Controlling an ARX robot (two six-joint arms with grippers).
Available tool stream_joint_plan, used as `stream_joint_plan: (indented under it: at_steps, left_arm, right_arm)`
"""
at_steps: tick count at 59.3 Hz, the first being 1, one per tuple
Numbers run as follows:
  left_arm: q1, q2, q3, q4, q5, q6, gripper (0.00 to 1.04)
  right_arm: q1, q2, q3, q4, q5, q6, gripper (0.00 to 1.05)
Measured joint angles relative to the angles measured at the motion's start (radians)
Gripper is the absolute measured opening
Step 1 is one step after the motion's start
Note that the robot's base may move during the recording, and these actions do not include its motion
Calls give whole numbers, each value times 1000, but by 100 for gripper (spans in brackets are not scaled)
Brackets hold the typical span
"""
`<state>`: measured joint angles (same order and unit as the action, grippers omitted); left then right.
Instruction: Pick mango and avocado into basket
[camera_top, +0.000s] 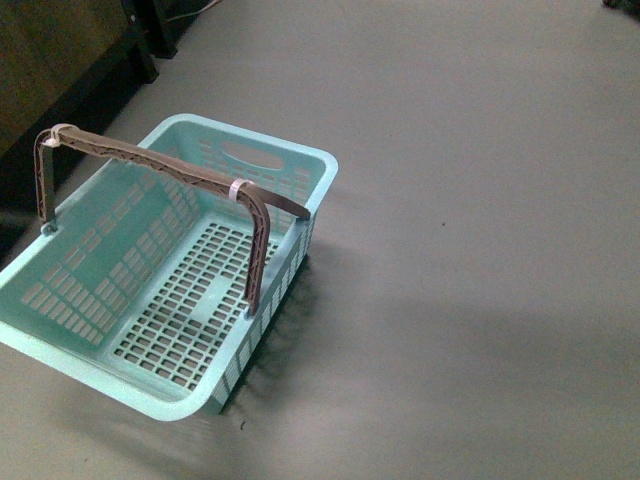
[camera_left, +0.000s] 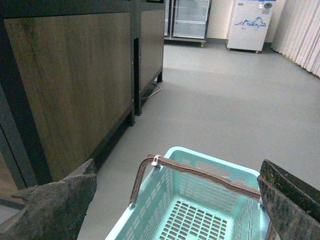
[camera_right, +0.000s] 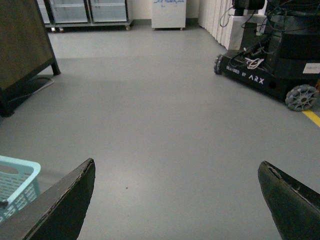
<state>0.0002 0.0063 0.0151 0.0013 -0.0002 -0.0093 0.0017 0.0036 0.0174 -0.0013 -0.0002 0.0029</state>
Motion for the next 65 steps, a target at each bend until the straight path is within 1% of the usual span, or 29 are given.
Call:
stream_joint_plan:
  at_steps: [29, 30, 31, 32, 33, 34, 36, 37, 38, 39, 43, 48, 50, 51, 54, 61, 65]
  left_arm:
    - [0, 0, 0, 0, 0, 0, 97]
    - [3, 9, 4, -16, 14, -11, 97]
    - [13, 33, 26, -74, 51, -51, 97]
    - [17, 49, 41, -112, 63, -61, 97]
    - [24, 92, 72, -183, 102, -115, 97]
    - [27, 117, 88, -218, 117, -139, 97]
    - [36, 232, 149, -343, 168, -251, 97]
    - [36, 255, 158, -362, 174, -277, 97]
    - [37, 315, 175, -386, 185, -351, 97]
    - [37, 343, 181, -386, 188, -375, 97]
    - [36, 473, 212, -320, 214, -558, 97]
    - [35, 595, 251, -216, 212, -670, 97]
    - [30, 698, 278, -132, 208, -750, 97]
    - [26, 731, 285, -106, 204, -768, 97]
    - [1, 915, 325, 32, 182, -853, 97]
    - [-43, 1183, 386, 218, 168, -914, 97]
    - [-69, 1410, 458, 359, 179, -973, 97]
  right_arm:
    - [0, 0, 0, 0, 0, 0, 96]
    - [0, 0, 0, 0, 0, 0, 96]
    - [0, 0, 0, 0, 0, 0, 96]
    - [0, 0, 0, 0, 0, 0, 96]
    - [0, 0, 0, 0, 0, 0, 96]
    - [0, 0, 0, 0, 0, 0, 96]
    - [0, 0, 0, 0, -1, 0, 96]
    - [0, 0, 0, 0, 0, 0, 96]
    - [0, 0, 0, 0, 0, 0, 96]
    - [0, 0, 0, 0, 0, 0, 96]
    - [0, 0, 0, 0, 0, 0, 96]
    - [0, 0, 0, 0, 0, 0, 96]
    - [0, 0, 0, 0, 0, 0, 96]
    - [0, 0, 0, 0, 0, 0, 96]
    - [0, 0, 0, 0, 0, 0, 96]
    - [0, 0, 0, 0, 0, 0, 96]
    - [0, 0, 0, 0, 0, 0, 96]
